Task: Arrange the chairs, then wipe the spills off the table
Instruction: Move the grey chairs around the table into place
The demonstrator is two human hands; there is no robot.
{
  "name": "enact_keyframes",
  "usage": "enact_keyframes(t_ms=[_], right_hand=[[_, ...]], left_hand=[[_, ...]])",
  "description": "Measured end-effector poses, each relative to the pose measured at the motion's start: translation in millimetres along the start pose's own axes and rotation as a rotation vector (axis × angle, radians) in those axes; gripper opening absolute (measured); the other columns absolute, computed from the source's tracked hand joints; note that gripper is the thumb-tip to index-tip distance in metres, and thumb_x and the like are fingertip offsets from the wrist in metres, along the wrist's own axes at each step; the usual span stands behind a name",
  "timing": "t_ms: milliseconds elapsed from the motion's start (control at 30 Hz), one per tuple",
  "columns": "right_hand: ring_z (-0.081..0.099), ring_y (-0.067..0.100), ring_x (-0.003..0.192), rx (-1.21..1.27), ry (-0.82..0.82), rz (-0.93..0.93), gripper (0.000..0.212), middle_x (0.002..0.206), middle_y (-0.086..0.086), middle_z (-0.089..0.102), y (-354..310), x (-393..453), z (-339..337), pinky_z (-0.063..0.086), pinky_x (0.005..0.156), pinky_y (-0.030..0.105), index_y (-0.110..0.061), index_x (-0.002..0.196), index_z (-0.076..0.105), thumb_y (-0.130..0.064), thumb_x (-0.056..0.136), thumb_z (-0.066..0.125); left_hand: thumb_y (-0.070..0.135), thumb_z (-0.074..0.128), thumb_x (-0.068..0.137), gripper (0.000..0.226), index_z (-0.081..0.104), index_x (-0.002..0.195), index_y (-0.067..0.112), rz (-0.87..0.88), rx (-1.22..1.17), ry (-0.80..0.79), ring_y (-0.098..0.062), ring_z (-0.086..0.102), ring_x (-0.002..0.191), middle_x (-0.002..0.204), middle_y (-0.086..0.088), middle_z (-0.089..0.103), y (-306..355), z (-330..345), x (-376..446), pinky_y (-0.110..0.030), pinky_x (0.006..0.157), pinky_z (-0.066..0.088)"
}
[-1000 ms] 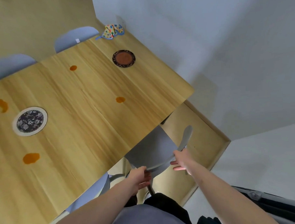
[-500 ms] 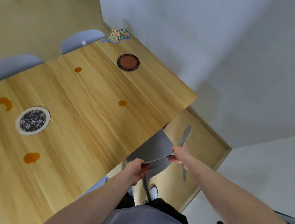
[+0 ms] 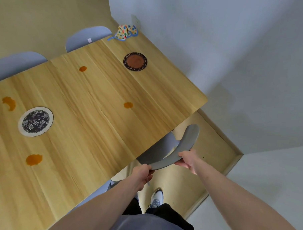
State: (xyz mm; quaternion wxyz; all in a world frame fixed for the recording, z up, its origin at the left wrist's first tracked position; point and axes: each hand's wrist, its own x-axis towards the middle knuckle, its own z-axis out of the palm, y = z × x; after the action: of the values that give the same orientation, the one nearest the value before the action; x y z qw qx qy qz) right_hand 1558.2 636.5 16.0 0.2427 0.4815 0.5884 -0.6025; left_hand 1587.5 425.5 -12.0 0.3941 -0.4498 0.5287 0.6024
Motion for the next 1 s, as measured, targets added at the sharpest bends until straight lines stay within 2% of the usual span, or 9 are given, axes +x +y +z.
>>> enact_keyframes(t_ms=[167, 400, 533, 600, 667, 700, 867, 933, 1000], right_hand=[[0.072, 0.037, 0.091, 0.050, -0.033, 0.048, 0.036, 0.119, 0.029, 0.065, 0, 21, 10, 0.061, 0.052, 0.032, 0.007, 0.135, 0.043, 0.007, 0.100, 0.049], [0.068, 0.034, 0.088, 0.080, -0.047, 0.109, 0.034, 0.113, 0.023, 0.065, 11, 38, 20, 0.061, 0.049, 0.031, 0.004, 0.135, 0.043, 0.009, 0.101, 0.046], [0.068, 0.030, 0.090, 0.086, -0.042, 0.121, 0.040, 0.133, 0.024, 0.061, 18, 47, 11, 0.060, 0.050, 0.030, 0.003, 0.141, 0.041, 0.008, 0.101, 0.049], [0.069, 0.029, 0.089, 0.080, -0.041, 0.107, 0.041, 0.133, 0.023, 0.062, 15, 51, 7, 0.060, 0.051, 0.030, 0.002, 0.141, 0.041, 0.008, 0.101, 0.048], [0.070, 0.028, 0.091, 0.077, -0.041, 0.088, 0.040, 0.131, 0.021, 0.064, 10, 55, 4, 0.061, 0.057, 0.031, 0.001, 0.139, 0.042, 0.007, 0.100, 0.049], [0.070, 0.029, 0.094, 0.074, -0.040, 0.080, 0.040, 0.129, 0.021, 0.065, 8, 57, 2, 0.060, 0.062, 0.032, 0.000, 0.139, 0.043, 0.007, 0.100, 0.050], [0.070, 0.033, 0.100, 0.094, -0.069, 0.049, 0.035, 0.126, 0.021, 0.066, 0, 62, 4, 0.063, 0.059, 0.030, -0.003, 0.133, 0.046, 0.008, 0.099, 0.051], [0.070, 0.032, 0.098, 0.097, -0.087, 0.052, 0.036, 0.127, 0.021, 0.065, 0, 63, 7, 0.063, 0.059, 0.030, -0.003, 0.133, 0.045, 0.008, 0.100, 0.051], [0.069, 0.030, 0.097, 0.093, -0.095, 0.051, 0.036, 0.129, 0.019, 0.063, 4, 68, 12, 0.063, 0.066, 0.033, -0.004, 0.133, 0.045, 0.009, 0.100, 0.051]], left_hand=[[0.005, 0.057, 0.099, 0.008, 0.062, 0.105, 0.003, -0.004, 0.005, 0.044, -0.013, 0.065, 0.073, 0.093, -0.011, 0.067, 14, -4, 15, -0.020, 0.049, 0.052], [0.001, 0.060, 0.095, 0.016, 0.063, 0.111, -0.002, -0.061, 0.035, 0.097, -0.016, 0.064, 0.075, 0.091, -0.012, 0.067, 11, -14, 42, -0.022, 0.052, 0.052], [0.003, 0.060, 0.097, 0.009, 0.063, 0.105, 0.000, -0.105, 0.023, 0.100, -0.016, 0.061, 0.076, 0.091, -0.010, 0.065, 2, -7, 46, -0.020, 0.049, 0.052], [0.006, 0.066, 0.091, 0.009, 0.065, 0.098, 0.001, -0.112, -0.017, 0.096, -0.018, 0.065, 0.077, 0.085, -0.009, 0.068, -1, -1, 48, -0.026, 0.065, 0.061], [0.015, 0.075, 0.072, 0.030, 0.070, 0.098, 0.001, -0.071, -0.048, 0.109, -0.024, 0.073, 0.083, 0.077, -0.008, 0.075, -10, 1, 58, -0.041, 0.089, 0.061], [0.017, 0.075, 0.067, 0.036, 0.071, 0.099, 0.002, -0.042, -0.062, 0.112, -0.026, 0.074, 0.084, 0.074, -0.007, 0.076, -15, 2, 63, -0.045, 0.094, 0.059], [0.005, 0.067, 0.088, 0.013, 0.066, 0.100, 0.001, -0.044, -0.122, 0.121, -0.021, 0.068, 0.078, 0.079, -0.008, 0.070, -6, 10, 54, -0.042, 0.097, 0.056], [0.006, 0.067, 0.089, 0.017, 0.065, 0.105, 0.003, -0.041, -0.114, 0.115, -0.019, 0.069, 0.082, 0.088, -0.008, 0.072, -2, 6, 56, -0.040, 0.094, 0.059], [0.008, 0.067, 0.089, 0.030, 0.062, 0.118, 0.002, -0.041, -0.090, 0.118, -0.019, 0.072, 0.089, 0.096, -0.009, 0.073, 1, 0, 62, -0.033, 0.081, 0.062]])
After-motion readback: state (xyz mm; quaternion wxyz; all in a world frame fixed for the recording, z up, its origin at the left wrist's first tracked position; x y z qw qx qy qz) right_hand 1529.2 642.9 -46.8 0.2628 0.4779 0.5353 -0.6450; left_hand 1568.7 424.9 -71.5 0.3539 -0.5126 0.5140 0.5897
